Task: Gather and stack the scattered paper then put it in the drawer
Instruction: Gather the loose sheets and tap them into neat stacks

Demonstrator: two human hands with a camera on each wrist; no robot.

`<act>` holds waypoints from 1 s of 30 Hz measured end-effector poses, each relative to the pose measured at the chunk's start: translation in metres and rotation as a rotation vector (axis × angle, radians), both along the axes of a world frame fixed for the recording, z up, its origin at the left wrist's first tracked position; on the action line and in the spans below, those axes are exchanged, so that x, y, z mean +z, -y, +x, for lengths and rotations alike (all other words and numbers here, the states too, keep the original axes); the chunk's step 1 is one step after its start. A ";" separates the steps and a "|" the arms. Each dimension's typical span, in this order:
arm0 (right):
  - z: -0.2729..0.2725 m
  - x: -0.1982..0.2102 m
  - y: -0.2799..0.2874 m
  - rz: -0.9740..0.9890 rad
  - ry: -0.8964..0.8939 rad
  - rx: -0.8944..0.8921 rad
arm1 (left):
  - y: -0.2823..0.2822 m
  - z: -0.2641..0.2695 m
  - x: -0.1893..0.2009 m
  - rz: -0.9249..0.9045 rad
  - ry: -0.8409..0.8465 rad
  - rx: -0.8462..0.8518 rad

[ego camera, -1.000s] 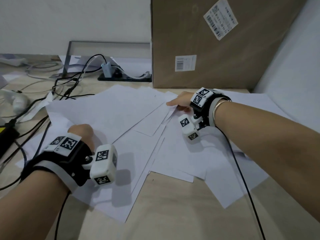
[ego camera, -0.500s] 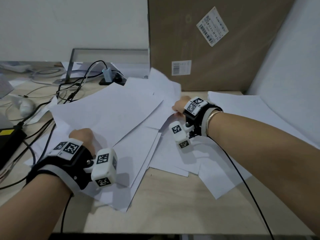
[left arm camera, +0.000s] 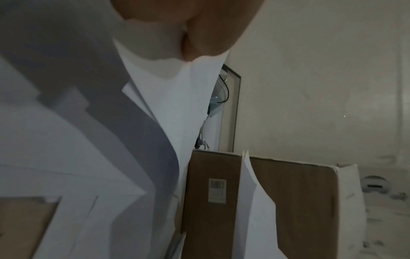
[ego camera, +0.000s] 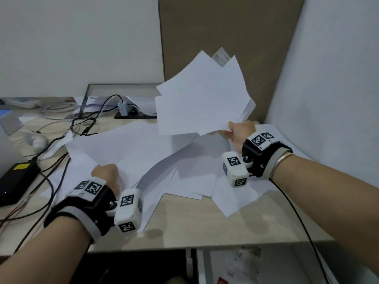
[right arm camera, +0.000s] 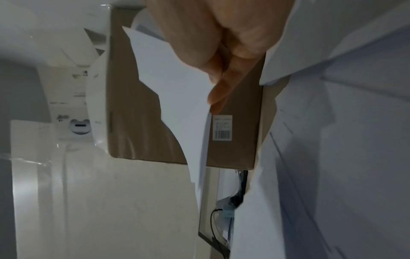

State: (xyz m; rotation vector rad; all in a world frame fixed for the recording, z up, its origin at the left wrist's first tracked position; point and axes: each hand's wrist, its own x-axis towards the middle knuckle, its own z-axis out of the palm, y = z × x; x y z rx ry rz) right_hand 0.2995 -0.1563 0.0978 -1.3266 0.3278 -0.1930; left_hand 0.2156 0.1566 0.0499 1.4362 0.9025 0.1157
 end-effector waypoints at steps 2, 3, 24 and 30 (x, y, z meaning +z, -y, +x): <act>-0.015 -0.008 0.003 0.016 -0.018 0.033 | -0.002 -0.004 -0.007 0.253 0.024 -0.128; -0.021 -0.012 0.004 0.009 -0.031 0.075 | 0.000 -0.007 -0.009 0.166 0.030 -0.176; -0.085 -0.057 0.017 -0.426 -0.249 0.183 | 0.022 -0.050 -0.024 -0.003 0.035 -0.388; -0.081 -0.061 0.020 -1.016 -0.257 0.112 | 0.015 -0.046 -0.033 -0.043 0.113 -0.289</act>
